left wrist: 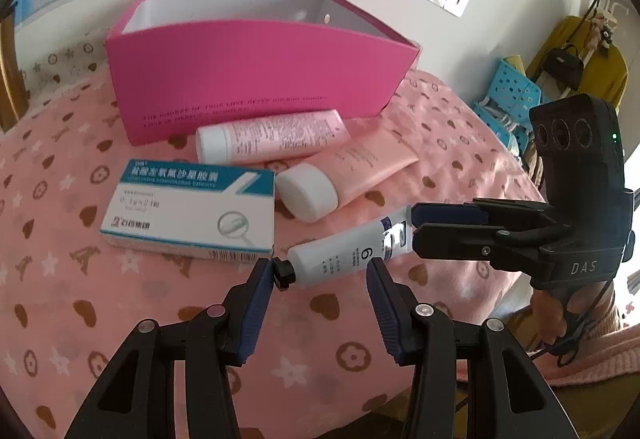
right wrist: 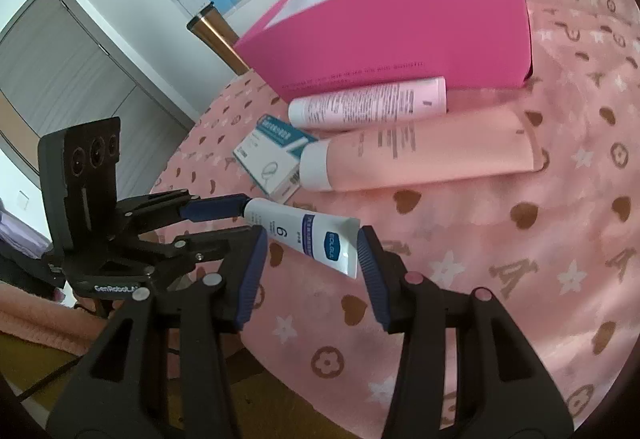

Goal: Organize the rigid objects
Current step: 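Carry the white tube with the right gripper and release it into the pink box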

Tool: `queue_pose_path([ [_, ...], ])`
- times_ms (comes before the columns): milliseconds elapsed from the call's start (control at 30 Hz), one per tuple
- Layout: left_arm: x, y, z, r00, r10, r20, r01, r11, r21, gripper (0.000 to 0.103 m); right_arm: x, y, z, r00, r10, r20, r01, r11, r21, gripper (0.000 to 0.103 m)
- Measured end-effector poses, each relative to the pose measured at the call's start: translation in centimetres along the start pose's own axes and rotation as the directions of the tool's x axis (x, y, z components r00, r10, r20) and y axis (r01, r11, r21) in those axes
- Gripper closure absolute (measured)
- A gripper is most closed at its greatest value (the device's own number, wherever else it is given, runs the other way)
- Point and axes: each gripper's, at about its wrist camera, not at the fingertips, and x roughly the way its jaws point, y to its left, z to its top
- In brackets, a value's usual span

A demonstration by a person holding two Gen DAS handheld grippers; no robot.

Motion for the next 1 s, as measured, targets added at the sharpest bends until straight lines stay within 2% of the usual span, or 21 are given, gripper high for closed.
queue_pose_path([
  [300, -1.2, -0.8, 3.3, 0.997, 0.014, 0.074, -0.017, 0.999, 0.035, 0.055, -1.7, 0.9, 2.5, 0.998, -0.031, 0.062, 0.035, 0.998, -0.059, 0.053],
  [533, -2.7, -1.8, 9.4, 0.977, 0.028, 0.211, -0.046, 0.996, 0.081, 0.055, -4.3, 1.5, 7.3, 0.981, -0.075, 0.18, 0.1, 0.986, -0.134, 0.053],
  [667, -2.3, -1.9, 12.6, 0.97, 0.017, 0.243, -0.042, 0.995, 0.096, 0.055, -5.2, 0.9, 10.3, 0.967, -0.105, 0.232, 0.14, 0.98, -0.141, 0.053],
  [833, -0.3, -1.4, 15.5, 0.974, 0.008, 0.227, -0.028, 0.996, 0.082, 0.055, -5.2, -0.7, 13.4, 0.957, -0.139, 0.253, 0.173, 0.977, -0.12, 0.053],
  [1000, 2.5, -0.4, 17.3, 0.985, 0.01, 0.172, -0.019, 0.999, 0.046, 0.055, -3.9, -2.9, 15.3, 0.959, -0.179, 0.218, 0.202, 0.975, -0.091, 0.053],
])
